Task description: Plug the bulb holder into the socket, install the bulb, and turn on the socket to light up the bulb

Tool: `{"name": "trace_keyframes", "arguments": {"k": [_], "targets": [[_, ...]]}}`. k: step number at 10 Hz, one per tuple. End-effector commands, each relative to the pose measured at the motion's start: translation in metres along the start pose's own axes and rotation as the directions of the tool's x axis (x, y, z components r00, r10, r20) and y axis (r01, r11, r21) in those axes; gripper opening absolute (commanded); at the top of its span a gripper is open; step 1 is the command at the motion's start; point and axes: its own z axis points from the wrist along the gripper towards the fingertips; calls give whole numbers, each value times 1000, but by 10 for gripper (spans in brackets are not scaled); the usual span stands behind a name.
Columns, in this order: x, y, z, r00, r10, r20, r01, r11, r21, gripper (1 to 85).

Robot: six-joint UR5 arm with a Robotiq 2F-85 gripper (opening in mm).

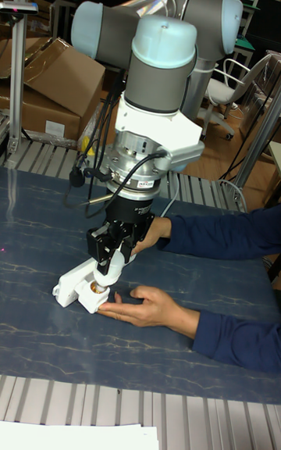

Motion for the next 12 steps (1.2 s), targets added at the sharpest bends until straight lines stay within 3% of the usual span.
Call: {"name": "trace_keyframes", "arguments": {"k": [1, 12], "targets": [[2, -1, 2, 1000, -6, 20, 6, 1000, -5, 10], [6, 3, 11, 999, -5, 40, 6, 1000, -26, 10]]}}
